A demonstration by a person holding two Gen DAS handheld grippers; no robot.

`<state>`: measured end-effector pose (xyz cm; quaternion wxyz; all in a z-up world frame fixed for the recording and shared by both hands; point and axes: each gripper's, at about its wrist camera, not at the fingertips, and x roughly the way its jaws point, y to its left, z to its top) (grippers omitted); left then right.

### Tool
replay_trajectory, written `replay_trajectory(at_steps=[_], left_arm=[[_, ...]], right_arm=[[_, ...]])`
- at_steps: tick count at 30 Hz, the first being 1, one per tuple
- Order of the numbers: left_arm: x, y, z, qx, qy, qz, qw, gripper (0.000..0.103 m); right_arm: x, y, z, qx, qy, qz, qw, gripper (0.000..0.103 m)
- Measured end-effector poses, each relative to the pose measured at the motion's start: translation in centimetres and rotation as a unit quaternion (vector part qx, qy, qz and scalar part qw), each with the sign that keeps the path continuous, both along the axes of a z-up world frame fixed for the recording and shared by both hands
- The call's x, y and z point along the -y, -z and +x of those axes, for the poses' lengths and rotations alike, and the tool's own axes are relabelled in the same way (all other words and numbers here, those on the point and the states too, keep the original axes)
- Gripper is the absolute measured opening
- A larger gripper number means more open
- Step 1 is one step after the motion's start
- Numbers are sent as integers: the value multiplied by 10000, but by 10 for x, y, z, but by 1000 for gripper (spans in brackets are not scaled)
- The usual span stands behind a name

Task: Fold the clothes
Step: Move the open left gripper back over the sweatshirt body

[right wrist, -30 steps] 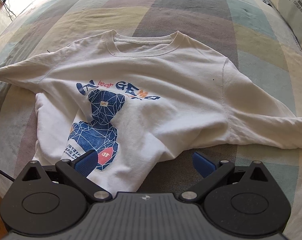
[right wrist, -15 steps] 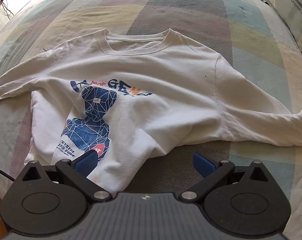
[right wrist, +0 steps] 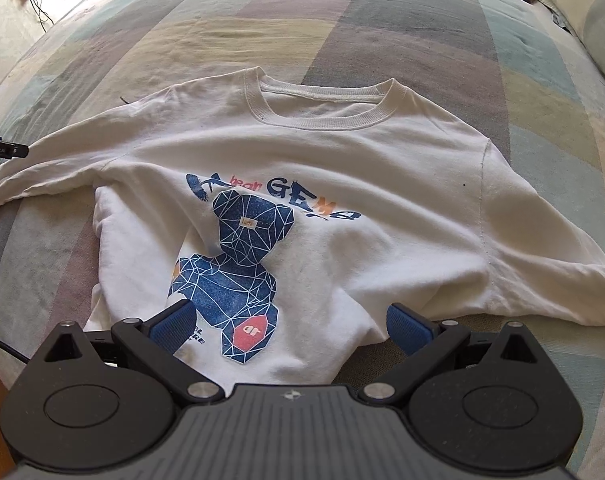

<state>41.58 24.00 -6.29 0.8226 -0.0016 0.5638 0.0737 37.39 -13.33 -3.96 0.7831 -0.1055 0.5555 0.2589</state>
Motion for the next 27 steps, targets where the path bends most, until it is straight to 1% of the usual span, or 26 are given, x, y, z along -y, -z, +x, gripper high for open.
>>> replay_trajectory(at_steps=[1, 2, 3, 4, 7, 9, 12, 14, 17, 18, 22, 24, 27], left_arm=[[8, 2, 2, 6, 17, -314, 9995, 80], [15, 6, 3, 5, 77, -498, 9987, 80], [20, 11, 4, 1, 162, -607, 9980, 80], [23, 15, 6, -6, 197, -622, 9979, 80], [23, 27, 17, -34, 217, -503, 9985, 79], [23, 35, 24, -53, 230, -424, 9988, 81], [22, 38, 35, -23, 231, -362, 9991, 87], [23, 39, 37, -36, 263, -386, 9989, 95], [26, 42, 34, 46, 294, -409, 9987, 101], [27, 43, 32, 90, 313, -394, 9987, 102], [30, 46, 25, 268, 395, -298, 9984, 102], [29, 46, 25, 260, 385, -300, 9985, 102], [30, 46, 28, 185, 351, -267, 9989, 102]], right_arm=[[-1, 0, 0, 1, -2, 10, 10000, 103], [-2, 1, 1, 2, 1, 25, 10000, 103], [-3, 2, 1, -2, 9, 45, 10000, 103], [-4, 3, 2, -13, 20, 78, 10000, 103], [-11, 10, 4, -49, -11, 181, 9998, 103], [-18, 15, 6, -21, -99, 215, 9997, 103], [-27, 24, 12, 44, -195, 296, 9994, 103], [-30, 36, 18, -3, -163, 292, 9994, 103], [-28, 57, 26, -174, -25, 171, 9997, 103], [-27, 61, 25, -166, -25, 165, 9997, 103], [-27, 66, 16, 99, -249, 86, 9996, 103], [-26, 67, 11, 312, -310, 142, 9989, 103], [-22, 68, 10, 424, -321, 221, 9983, 103]])
